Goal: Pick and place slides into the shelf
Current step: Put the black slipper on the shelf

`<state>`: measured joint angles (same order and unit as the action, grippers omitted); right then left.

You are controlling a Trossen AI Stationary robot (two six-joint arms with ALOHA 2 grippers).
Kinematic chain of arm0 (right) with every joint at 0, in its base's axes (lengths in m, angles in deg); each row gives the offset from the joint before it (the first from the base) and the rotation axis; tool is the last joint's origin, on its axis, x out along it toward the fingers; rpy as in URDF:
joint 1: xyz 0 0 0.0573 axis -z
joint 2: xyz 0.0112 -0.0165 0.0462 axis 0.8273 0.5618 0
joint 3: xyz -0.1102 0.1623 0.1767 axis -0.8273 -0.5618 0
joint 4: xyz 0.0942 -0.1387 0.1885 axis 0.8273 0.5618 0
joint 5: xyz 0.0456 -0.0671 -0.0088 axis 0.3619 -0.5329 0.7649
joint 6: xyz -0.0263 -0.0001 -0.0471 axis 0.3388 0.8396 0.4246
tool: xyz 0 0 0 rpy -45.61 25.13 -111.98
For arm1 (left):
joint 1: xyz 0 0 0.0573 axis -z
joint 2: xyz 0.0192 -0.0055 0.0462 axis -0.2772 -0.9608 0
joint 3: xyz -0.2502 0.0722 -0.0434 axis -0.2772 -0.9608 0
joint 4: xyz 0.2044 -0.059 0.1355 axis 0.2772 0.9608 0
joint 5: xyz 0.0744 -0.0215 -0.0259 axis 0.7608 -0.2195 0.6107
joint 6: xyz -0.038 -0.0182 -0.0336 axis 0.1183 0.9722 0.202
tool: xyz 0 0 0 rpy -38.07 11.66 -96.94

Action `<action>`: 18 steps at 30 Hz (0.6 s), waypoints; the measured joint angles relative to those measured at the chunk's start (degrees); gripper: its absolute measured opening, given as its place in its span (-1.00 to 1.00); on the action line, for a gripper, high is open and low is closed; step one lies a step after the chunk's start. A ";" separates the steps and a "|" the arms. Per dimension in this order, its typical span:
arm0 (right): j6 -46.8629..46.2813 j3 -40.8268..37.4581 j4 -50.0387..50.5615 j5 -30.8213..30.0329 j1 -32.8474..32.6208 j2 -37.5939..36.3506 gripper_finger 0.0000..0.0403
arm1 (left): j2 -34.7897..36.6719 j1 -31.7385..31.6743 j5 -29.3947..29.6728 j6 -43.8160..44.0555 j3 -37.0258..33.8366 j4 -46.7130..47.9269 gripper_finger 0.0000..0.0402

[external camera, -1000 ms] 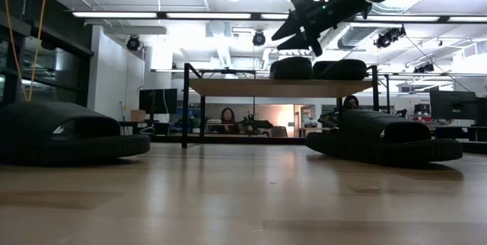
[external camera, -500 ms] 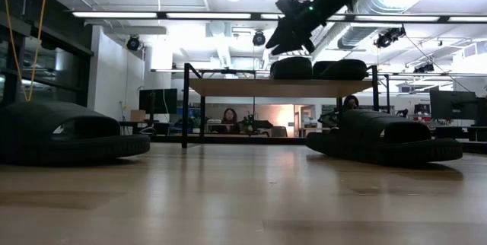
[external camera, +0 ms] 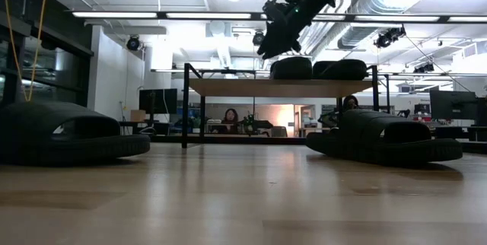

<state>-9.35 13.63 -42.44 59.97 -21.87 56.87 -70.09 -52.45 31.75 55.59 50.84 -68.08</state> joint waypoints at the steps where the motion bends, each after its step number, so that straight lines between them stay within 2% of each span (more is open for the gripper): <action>1: -0.03 -0.10 0.08 0.63 0.00 0.21 -0.21 | -0.01 0.00 0.00 0.01 0.00 0.00 -0.07; 5: -0.11 -0.15 1.89 1.15 -0.22 0.69 -0.20 | 0.00 0.00 -0.01 0.01 0.00 0.00 -0.07; 18: 2.49 -0.13 9.59 -3.48 -0.79 0.34 -0.20 | 0.00 0.00 -0.01 0.00 0.00 0.00 -0.07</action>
<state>-6.86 13.50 -32.86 56.49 -22.65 57.21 -70.09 -52.45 31.74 55.59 50.84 -68.08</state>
